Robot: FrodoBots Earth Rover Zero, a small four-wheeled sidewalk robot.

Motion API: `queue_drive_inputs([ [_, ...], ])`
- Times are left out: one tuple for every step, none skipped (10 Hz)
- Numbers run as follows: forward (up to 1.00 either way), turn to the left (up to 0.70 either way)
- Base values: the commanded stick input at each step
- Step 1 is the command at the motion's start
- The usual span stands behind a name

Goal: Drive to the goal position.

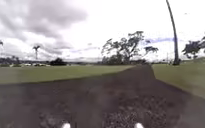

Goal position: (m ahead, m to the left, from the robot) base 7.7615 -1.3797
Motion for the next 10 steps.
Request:
queue_drive_inputs([
  [0.70,-0.18],
  [0.70,-0.33],
  [0.70,-0.35],
  [0.70,-0.35],
  [0.70,-0.33],
  [0.70,-0.31],
  [0.70,-0.35],
  [0.70,-0.24],
  [0.70,-0.24],
  [0.70,-0.29],
])
